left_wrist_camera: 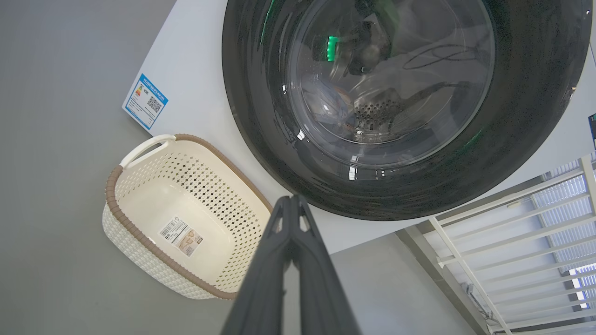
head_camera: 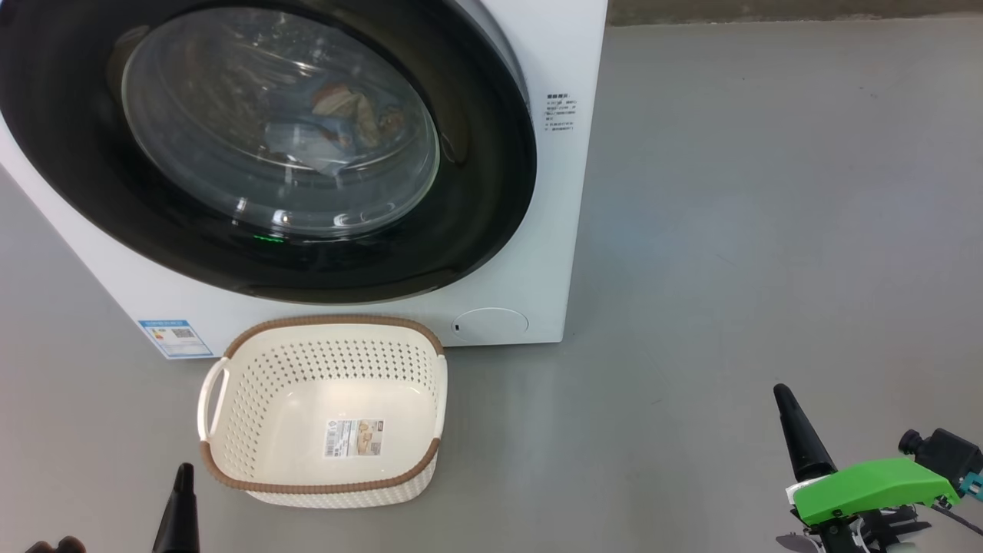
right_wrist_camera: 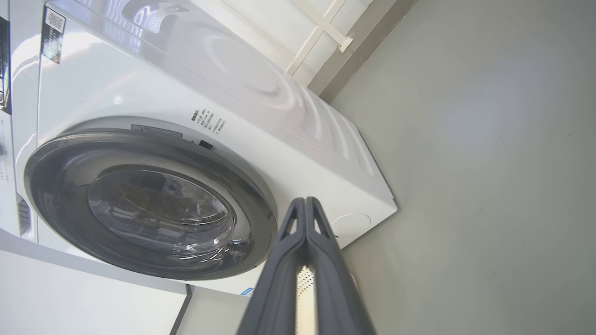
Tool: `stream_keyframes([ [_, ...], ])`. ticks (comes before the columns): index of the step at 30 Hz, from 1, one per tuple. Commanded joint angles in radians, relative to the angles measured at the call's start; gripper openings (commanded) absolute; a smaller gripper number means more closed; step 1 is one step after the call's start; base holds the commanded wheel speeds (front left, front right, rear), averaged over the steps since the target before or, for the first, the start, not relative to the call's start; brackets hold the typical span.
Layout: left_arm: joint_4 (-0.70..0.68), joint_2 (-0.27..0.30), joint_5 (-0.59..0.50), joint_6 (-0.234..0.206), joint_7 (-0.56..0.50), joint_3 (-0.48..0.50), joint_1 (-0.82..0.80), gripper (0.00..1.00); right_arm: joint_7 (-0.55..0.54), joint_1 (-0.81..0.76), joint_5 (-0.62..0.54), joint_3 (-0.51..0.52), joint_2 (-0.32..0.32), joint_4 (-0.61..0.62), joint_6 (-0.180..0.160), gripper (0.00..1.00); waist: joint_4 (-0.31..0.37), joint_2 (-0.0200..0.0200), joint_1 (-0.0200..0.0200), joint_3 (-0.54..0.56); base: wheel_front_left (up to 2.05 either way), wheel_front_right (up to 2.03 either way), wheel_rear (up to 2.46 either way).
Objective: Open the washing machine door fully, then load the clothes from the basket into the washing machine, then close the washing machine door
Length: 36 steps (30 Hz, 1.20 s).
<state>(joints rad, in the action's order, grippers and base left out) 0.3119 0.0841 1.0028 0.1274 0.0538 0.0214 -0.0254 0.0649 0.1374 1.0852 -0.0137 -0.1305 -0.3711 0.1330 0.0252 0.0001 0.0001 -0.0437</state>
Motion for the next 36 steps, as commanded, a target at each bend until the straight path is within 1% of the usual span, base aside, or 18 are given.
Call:
stream_keyframes([
  [1,-0.030,0.007,0.035,0.002,-0.007,0.027,-0.043,0.00,-0.009,-0.006,0.034,0.005,-0.005,0.033,-0.001,0.00,-0.001,-0.0001,-0.0001,0.001,0.00,0.00,0.00],
  [36,-0.053,-0.018,0.383,0.003,-0.105,0.068,-0.067,0.00,-0.111,-0.021,0.334,0.078,0.045,0.090,-0.002,0.00,-0.016,-0.0001,-0.0001,0.025,0.00,0.00,0.00],
])
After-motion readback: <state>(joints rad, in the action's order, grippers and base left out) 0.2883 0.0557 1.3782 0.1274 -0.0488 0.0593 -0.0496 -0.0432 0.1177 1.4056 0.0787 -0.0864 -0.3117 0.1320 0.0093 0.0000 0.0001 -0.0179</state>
